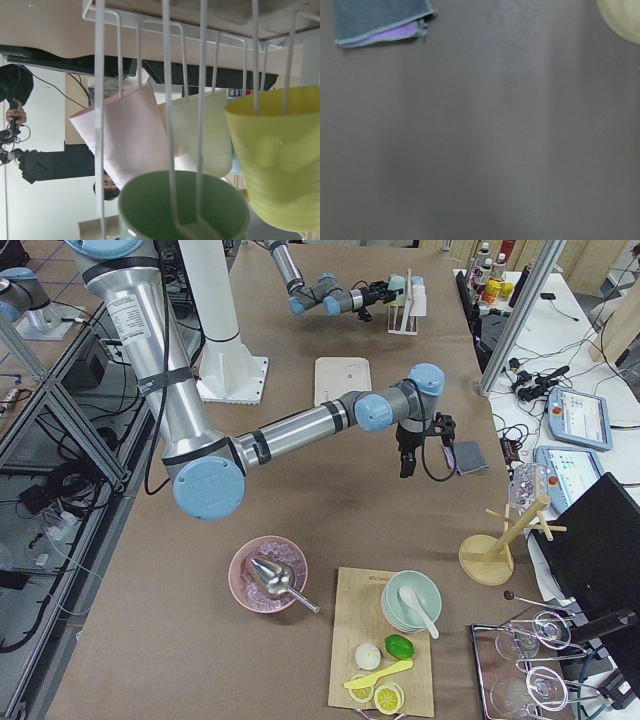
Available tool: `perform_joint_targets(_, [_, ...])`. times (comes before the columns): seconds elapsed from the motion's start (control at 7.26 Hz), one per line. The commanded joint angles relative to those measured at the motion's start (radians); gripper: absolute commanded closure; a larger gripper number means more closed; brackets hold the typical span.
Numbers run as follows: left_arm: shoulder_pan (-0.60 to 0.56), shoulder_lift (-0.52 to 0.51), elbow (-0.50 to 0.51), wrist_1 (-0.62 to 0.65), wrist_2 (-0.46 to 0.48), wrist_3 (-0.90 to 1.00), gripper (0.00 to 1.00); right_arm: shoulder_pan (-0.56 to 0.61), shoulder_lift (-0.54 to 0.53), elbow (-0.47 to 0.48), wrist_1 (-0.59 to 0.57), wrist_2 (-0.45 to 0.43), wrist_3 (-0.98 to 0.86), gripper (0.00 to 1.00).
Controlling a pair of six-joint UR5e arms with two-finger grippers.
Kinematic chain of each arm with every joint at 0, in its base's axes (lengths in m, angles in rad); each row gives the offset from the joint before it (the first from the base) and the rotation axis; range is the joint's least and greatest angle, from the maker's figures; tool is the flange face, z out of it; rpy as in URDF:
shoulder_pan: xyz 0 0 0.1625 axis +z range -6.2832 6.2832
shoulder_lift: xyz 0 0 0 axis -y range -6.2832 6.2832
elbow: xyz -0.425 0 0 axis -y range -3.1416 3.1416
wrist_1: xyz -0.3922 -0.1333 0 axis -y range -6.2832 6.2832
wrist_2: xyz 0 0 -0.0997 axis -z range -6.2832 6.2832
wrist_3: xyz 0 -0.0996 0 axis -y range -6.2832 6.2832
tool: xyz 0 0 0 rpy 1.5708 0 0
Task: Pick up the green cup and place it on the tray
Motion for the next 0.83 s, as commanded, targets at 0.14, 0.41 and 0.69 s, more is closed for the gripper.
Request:
perform_joint_targets(0.14, [0.003, 0.057, -0.135, -0.068, -0.002, 0.133, 1.0, 0.24, -0.216, 0.008, -0.064, 0.003, -0.275, 0.0])
perform_joint_targets(0.41, [0.005, 0.053, -0.137, -0.109, -0.002, 0.171, 1.0, 0.362, -0.308, 0.0, -0.099, 0.0, -0.323, 0.0])
perform_joint_targets(0.69, [0.0, 0.03, -0.204, -0.157, -0.067, 0.174, 1.0, 0.383, -0.336, -0.003, -0.102, 0.0, -0.349, 0.0])
